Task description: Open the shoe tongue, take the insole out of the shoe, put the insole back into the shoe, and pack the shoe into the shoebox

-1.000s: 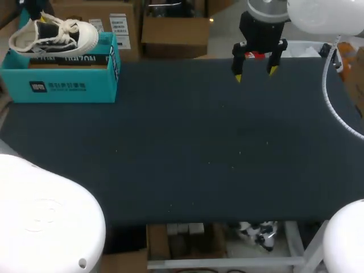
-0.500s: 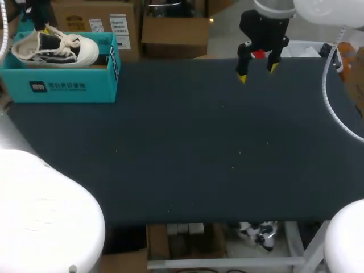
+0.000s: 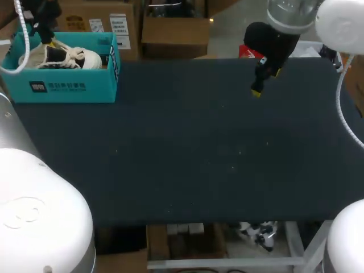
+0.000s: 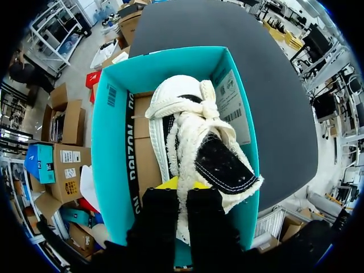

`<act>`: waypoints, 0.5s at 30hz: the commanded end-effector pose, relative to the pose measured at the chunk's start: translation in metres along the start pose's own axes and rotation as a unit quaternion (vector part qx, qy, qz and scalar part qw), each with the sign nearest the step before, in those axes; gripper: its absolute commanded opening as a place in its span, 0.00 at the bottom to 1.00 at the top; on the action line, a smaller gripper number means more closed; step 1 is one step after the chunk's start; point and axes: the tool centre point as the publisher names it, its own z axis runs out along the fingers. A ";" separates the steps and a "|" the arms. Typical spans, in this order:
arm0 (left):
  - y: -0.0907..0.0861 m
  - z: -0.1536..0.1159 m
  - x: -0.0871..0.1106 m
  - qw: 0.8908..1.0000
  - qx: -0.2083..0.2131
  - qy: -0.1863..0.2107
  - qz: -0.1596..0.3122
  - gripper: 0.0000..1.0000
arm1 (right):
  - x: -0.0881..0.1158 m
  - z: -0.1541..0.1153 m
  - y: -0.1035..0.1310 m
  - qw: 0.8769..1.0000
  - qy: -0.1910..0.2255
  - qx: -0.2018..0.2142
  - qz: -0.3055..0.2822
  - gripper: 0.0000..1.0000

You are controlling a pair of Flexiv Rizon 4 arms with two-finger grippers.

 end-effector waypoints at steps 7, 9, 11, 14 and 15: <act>0.015 0.033 -0.024 0.993 0.002 0.113 -0.014 0.00 | -0.006 0.002 -0.006 1.000 0.007 -0.024 -0.002 1.00; 0.017 0.039 -0.028 0.993 0.003 0.120 -0.018 0.00 | -0.006 0.002 -0.006 1.000 0.007 -0.024 -0.002 1.00; 0.018 0.044 -0.033 0.991 0.004 0.129 -0.019 0.00 | -0.006 0.002 -0.006 1.000 0.007 -0.024 -0.002 1.00; 0.018 0.056 -0.037 0.989 0.003 0.145 -0.018 0.00 | -0.006 0.002 -0.006 1.000 0.007 -0.024 -0.002 1.00; 0.018 0.058 -0.038 0.989 0.002 0.150 -0.017 0.00 | -0.006 0.002 -0.006 1.000 0.007 -0.024 -0.002 1.00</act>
